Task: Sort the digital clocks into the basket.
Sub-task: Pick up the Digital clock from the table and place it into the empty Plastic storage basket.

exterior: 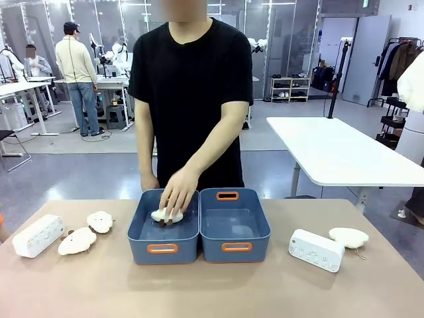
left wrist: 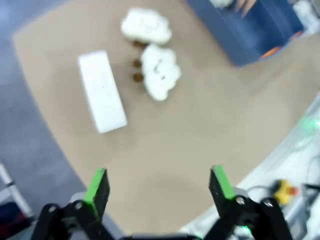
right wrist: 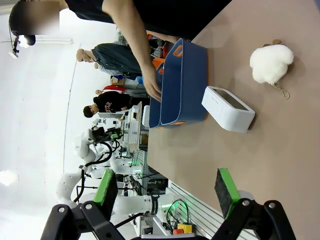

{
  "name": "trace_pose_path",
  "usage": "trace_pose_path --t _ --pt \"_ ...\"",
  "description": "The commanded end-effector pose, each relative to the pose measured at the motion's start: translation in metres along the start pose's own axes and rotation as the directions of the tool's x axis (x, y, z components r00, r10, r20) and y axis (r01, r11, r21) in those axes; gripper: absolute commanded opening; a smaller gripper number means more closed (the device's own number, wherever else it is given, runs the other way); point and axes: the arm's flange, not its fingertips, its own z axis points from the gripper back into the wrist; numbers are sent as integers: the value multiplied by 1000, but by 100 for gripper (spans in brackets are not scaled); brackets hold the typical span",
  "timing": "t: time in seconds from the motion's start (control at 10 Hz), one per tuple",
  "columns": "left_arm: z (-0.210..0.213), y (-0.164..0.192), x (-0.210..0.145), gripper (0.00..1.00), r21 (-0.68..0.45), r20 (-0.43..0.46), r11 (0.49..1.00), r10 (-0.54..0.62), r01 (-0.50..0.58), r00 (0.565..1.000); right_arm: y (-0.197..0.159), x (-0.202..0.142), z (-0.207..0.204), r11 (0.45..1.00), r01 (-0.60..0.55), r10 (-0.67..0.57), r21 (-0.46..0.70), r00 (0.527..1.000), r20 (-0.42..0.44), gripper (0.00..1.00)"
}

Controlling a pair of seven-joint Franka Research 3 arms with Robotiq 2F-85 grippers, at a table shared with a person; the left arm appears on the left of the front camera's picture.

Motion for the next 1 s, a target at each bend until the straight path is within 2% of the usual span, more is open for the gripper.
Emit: trace_pose_path --t 0.0,0.3,0.4,0.5,0.7,0.8,0.9 --pt "-49 -10 -6 100 299 -201 932 -150 206 968 1 0 2 1000 -4 4 10 1000 -3 100" --pt "-84 -4 13 100 236 -179 962 -97 139 979 1 0 2 1000 -4 4 10 1000 -3 100" --pt "-78 -3 16 100 186 -100 980 -56 74 993 1 0 2 1000 -4 4 10 1000 -3 100" --pt "-83 -14 7 100 235 -205 949 -163 210 965 1 0 2 1000 -4 4 10 1000 -3 100" --pt "-83 -14 7 100 235 -205 949 -163 210 965 1 0 2 1000 -4 4 10 1000 -3 100" --pt "-87 -10 9 100 221 -187 959 -136 176 973 1 0 2 1000 -4 4 10 1000 -3 100" --pt "-95 -2 27 100 218 -223 968 -75 125 972 1 0 2 1000 -4 4 10 1000 -3 100"
